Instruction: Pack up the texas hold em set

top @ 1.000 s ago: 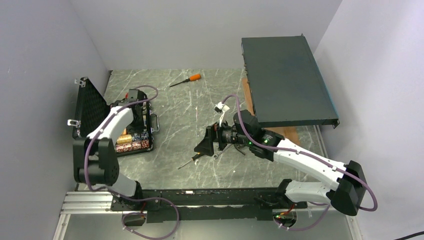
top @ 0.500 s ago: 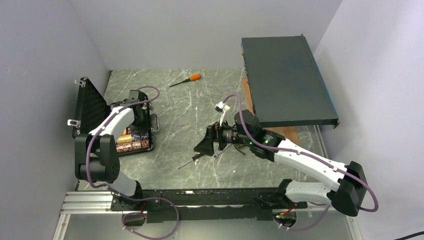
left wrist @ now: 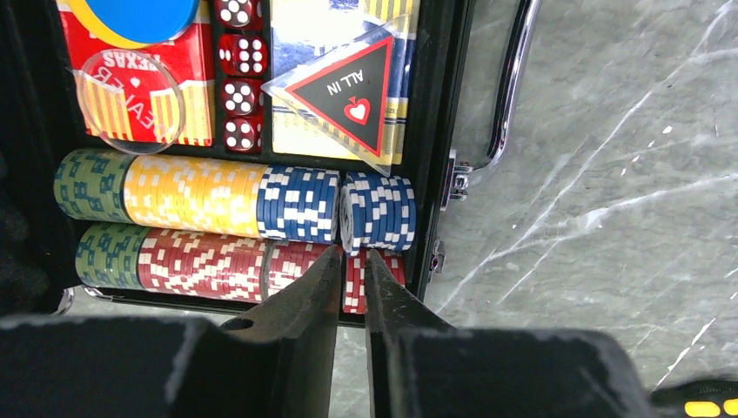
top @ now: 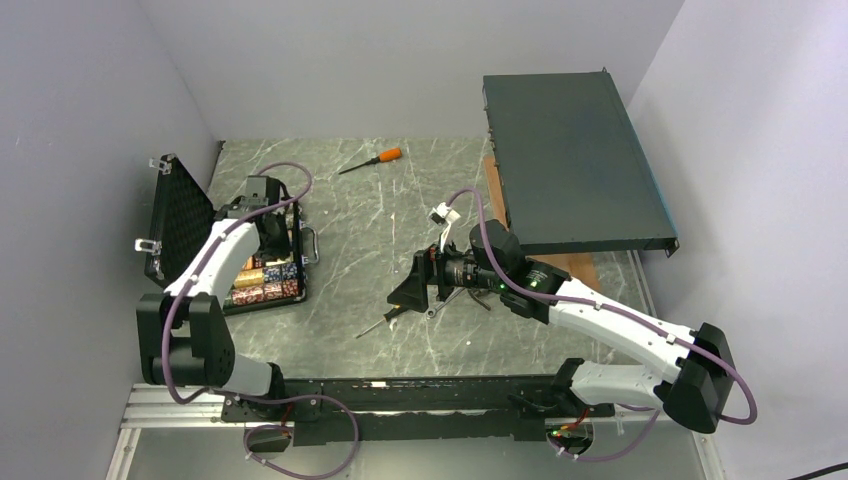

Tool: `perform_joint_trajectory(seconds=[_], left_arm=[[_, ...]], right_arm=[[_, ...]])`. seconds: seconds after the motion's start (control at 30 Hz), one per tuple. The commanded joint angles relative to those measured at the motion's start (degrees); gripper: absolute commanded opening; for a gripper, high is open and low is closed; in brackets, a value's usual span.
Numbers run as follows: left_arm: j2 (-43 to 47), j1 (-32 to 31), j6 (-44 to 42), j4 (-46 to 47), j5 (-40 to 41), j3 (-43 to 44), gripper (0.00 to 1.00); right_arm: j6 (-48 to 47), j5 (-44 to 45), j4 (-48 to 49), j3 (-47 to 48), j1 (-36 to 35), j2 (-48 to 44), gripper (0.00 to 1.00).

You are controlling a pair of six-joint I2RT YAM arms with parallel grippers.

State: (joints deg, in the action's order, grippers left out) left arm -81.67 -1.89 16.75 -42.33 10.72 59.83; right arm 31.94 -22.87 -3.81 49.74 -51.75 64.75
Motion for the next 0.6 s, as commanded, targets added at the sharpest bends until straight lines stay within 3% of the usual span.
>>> perform_joint_trajectory(seconds=[0.0,0.23,0.47,0.57], left_arm=[[-1.9,0.1,-0.7,0.1,-1.2,0.6,0.2],[-5.8,0.1,-1.8,-0.4,-2.7,1.2,0.14],[-9.0,0.2,-2.2,-2.2,0.2,1.2,0.01],[-8.9,0.3,-1.9,-2.7,2.1,0.6,0.0]], right_arm=[[0.1,-0.1,2.3,-0.2,-0.1,-1.7,1.0],[0.7,-0.6,3.3,-0.3,-0.1,-1.1,1.0],[0.7,-0.6,3.0,-0.3,-0.1,-1.5,1.0],[0.7,-0.4,3.0,-0.6,-0.1,-1.9,1.0]])
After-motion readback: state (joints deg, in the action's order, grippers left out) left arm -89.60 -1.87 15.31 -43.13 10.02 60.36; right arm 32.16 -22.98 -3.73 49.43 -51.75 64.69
